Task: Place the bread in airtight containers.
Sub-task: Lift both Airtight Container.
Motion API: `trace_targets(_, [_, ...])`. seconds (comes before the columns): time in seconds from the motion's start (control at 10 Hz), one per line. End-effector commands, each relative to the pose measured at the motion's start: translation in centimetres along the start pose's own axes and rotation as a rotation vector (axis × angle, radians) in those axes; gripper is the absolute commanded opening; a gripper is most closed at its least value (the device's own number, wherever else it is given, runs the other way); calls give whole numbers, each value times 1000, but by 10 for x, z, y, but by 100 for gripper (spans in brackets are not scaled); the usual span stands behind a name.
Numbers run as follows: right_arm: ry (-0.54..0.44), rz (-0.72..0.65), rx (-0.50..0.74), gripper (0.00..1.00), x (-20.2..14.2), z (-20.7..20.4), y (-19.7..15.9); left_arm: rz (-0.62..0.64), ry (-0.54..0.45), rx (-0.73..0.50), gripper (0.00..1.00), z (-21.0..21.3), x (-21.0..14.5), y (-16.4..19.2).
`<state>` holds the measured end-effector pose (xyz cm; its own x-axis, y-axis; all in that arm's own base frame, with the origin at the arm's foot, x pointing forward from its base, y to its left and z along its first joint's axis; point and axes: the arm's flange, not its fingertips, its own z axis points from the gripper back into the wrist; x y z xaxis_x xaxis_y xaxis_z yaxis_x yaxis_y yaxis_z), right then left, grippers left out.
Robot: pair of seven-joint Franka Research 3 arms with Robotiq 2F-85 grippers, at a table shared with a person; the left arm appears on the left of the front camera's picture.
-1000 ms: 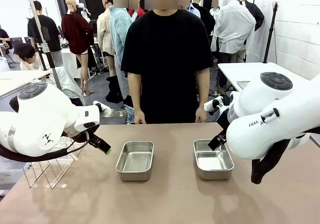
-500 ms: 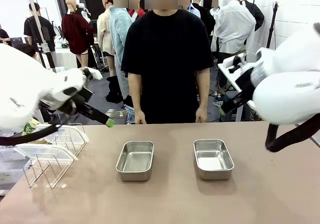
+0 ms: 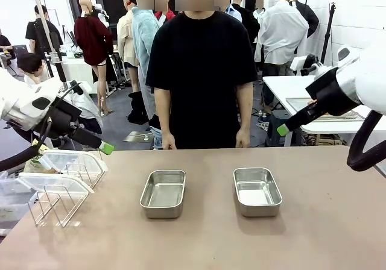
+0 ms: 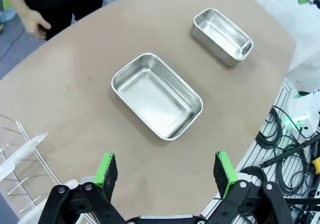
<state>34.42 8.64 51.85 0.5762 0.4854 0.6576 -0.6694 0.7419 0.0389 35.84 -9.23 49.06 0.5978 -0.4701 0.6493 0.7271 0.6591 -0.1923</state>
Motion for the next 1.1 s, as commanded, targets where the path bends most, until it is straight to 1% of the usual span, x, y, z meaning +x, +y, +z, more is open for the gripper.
trace_targets(0.0, [81, 17, 41, 100, -37, -22, 6, -10, 17, -9, 100, -10, -6, -6])
trace_targets(0.3, [117, 4, 27, 100, -40, -28, 1, -22, -5, -8, 100, 0, -2, -8])
trace_targets(0.4, [123, -1, 33, 100, -41, -30, -2, -32, 1, -9, 100, 0, -2, -13])
trace_targets(0.5, [125, -9, 43, 100, -42, -32, -4, -43, 14, -3, 100, -2, 0, -15])
trace_targets(0.7, [124, 1, 51, 100, -41, -34, -6, -28, 17, -2, 100, -4, 1, -14])
trace_targets(0.9, [108, -4, 61, 100, -41, -40, -7, -9, 3, -3, 100, -2, 2, -13])
trace_targets(1.0, [130, -12, 22, 100, -20, -29, -13, -20, 21, 15, 100, -2, 6, -16])
